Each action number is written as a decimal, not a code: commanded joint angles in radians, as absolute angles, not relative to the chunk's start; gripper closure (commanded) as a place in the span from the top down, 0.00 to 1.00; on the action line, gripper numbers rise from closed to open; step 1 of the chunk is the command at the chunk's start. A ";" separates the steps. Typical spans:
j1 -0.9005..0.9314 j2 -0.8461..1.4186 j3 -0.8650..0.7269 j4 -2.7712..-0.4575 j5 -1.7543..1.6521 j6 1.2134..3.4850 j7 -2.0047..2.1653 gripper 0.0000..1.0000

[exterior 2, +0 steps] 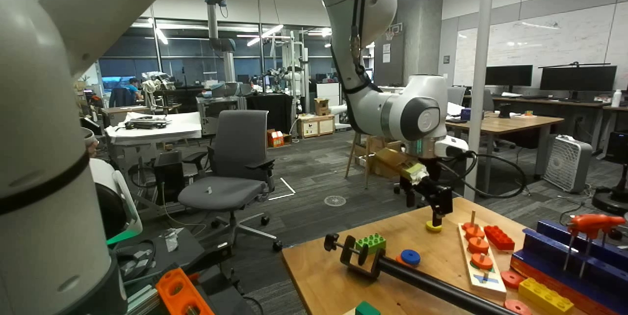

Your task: Put the round yellow block on the round red block on the wooden board

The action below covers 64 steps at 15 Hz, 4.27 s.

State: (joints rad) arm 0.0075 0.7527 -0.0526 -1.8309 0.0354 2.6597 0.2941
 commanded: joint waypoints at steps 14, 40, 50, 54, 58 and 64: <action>0.010 0.958 -0.067 -1.554 0.053 2.616 0.278 1.00; -0.012 0.968 -0.065 -1.494 0.057 2.466 0.271 0.68; -0.011 0.958 -0.068 -1.490 0.053 2.454 0.273 0.22; -0.005 0.930 -0.091 -1.493 0.041 2.454 0.282 0.22; -0.004 0.885 -0.115 -1.508 0.035 2.464 0.285 0.21; -0.001 0.825 -0.134 -1.523 0.027 2.476 0.290 0.21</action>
